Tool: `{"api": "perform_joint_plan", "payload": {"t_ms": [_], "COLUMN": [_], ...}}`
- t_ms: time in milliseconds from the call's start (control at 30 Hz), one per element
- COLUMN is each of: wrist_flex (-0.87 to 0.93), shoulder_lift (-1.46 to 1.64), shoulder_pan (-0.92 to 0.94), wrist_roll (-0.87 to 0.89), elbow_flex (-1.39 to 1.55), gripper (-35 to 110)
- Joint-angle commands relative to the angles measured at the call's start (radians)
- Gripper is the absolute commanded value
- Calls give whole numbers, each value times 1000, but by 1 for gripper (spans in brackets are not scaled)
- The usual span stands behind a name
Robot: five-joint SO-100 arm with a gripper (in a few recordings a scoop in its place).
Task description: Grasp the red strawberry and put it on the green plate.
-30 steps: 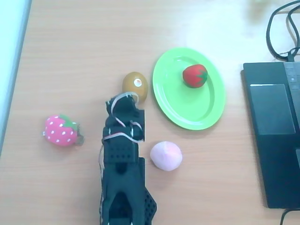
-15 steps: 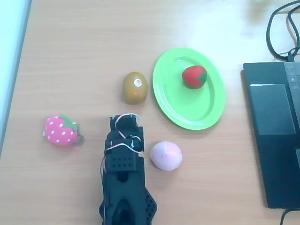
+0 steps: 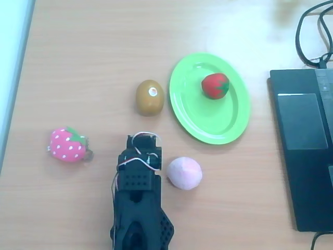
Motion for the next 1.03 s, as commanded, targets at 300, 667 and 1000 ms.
{"api": "perform_joint_plan", "payload": {"t_ms": [300,667,1000], "wrist_flex": [15,15,15], "shoulder_lift": [23,23,23], "shoulder_pan": [-12,-12,-12], "wrist_roll": [-8,-8,-8], "elbow_flex": [0,0,0], "gripper": [-5,-8,-8]}}
